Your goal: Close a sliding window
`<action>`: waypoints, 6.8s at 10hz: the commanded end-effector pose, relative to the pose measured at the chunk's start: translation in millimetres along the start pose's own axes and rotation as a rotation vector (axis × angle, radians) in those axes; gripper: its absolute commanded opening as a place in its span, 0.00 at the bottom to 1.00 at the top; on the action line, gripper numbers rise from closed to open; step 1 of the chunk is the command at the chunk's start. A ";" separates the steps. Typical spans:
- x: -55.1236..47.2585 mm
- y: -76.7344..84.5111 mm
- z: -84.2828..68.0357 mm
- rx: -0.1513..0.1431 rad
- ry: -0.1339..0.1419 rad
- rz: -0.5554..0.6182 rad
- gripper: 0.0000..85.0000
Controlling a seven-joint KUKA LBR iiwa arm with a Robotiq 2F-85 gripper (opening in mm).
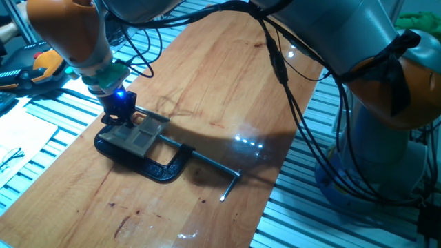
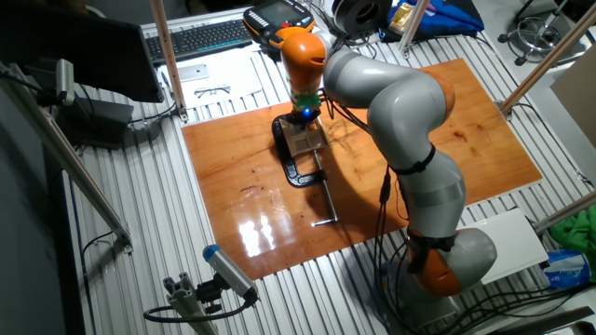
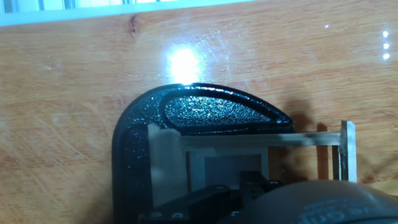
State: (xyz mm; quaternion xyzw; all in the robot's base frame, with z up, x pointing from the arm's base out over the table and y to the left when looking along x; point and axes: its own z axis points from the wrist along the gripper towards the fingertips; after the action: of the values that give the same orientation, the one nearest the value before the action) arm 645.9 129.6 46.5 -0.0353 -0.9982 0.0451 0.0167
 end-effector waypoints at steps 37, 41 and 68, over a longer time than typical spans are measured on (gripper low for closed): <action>4.0 41.6 -5.6 -0.057 -0.001 -0.013 0.00; 2.9 39.3 -2.1 -0.069 0.007 -0.032 0.00; -0.1 18.7 -1.0 -0.020 -0.009 -0.069 0.00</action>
State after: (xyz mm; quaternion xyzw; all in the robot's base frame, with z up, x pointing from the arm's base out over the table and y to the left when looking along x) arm 647.4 148.0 45.8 -0.0008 -0.9993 0.0352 0.0134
